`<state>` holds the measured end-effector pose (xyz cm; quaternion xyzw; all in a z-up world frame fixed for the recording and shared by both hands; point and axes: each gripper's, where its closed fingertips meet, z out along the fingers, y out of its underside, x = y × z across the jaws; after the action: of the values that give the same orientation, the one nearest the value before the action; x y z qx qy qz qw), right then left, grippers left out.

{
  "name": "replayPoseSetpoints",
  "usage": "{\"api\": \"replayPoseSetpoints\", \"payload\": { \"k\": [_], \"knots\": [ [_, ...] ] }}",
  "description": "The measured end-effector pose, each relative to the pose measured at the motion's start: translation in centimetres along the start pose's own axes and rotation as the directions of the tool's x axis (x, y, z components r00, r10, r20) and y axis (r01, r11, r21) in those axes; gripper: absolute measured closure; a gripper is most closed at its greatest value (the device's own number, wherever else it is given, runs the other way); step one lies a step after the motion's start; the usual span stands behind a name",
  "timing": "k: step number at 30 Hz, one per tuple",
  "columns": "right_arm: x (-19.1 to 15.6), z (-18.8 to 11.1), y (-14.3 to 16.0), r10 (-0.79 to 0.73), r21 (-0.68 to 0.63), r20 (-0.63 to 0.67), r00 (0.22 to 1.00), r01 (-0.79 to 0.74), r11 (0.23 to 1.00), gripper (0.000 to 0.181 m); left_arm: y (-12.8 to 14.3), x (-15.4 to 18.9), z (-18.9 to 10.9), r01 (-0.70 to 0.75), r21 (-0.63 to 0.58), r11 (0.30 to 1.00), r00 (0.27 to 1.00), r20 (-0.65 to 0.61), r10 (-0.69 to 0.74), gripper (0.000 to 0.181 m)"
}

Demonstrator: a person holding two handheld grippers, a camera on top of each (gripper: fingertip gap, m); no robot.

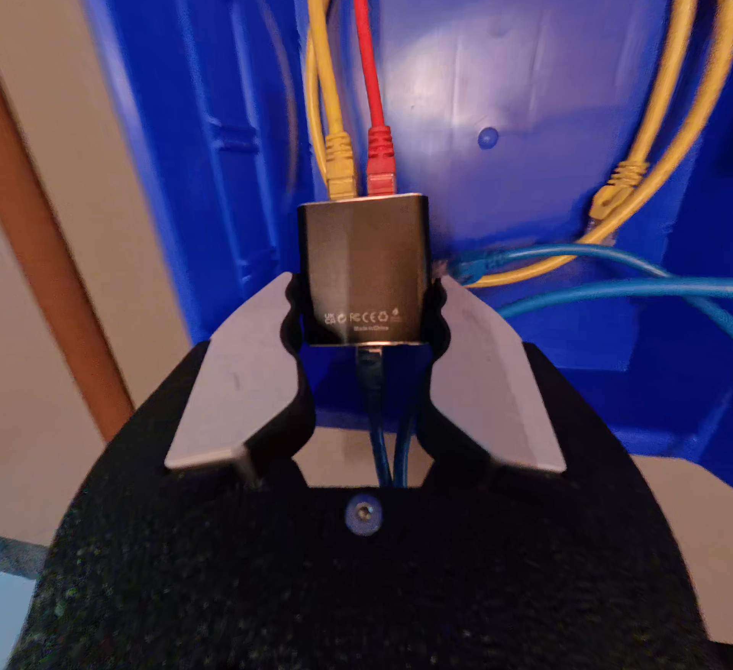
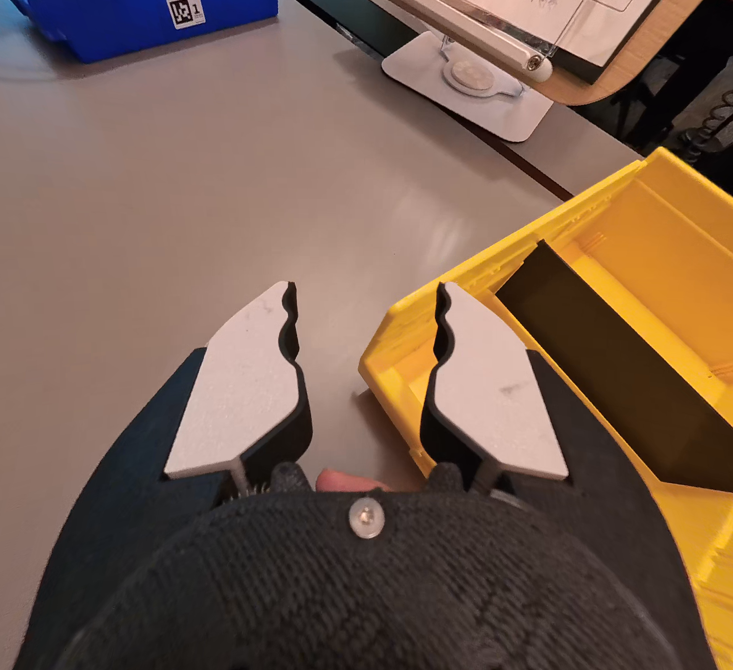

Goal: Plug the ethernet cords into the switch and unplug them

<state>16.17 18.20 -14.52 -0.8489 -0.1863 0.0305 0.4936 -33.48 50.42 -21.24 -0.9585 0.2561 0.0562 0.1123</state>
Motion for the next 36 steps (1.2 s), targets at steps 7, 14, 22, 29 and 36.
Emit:
{"api": "replayPoseSetpoints", "payload": {
  "k": [7, 14, 22, 29, 36],
  "knots": [
    [-1.8, 1.0, -1.1, -0.005, 0.025, 0.046, 0.999, 0.004, 1.0, 0.115, -3.7, -0.2, -13.0, -0.292, 0.293, 0.911, 0.931, 0.306, 0.2, 0.12],
    [-5.6, 0.7, -4.0, -0.049, 0.121, 0.144, 0.988, 0.032, 0.992, 0.113, -5.3, 5.3, -29.9, -0.591, 0.473, 0.653, 0.737, 0.646, 0.199, 0.12],
    [-9.5, -2.6, -7.3, -0.135, 0.243, 0.228, 0.964, 0.078, 0.967, 0.112, -3.1, 13.2, -44.0, -0.659, 0.648, 0.381, 0.728, 0.678, 0.105, 0.12],
    [-14.9, -7.4, -11.6, -0.195, 0.429, 0.347, 0.917, 0.03, 0.903, 0.106, -1.9, 24.2, -38.4, -0.626, 0.731, 0.272, 0.752, 0.472, 0.461, 0.12],
    [-15.7, -2.4, -13.4, 0.171, 0.39, 0.6, 0.782, -0.472, 0.79, 0.095, -0.4, 33.2, -25.8, -0.681, 0.724, 0.109, 0.635, 0.51, 0.581, 0.12]
  ]
}}
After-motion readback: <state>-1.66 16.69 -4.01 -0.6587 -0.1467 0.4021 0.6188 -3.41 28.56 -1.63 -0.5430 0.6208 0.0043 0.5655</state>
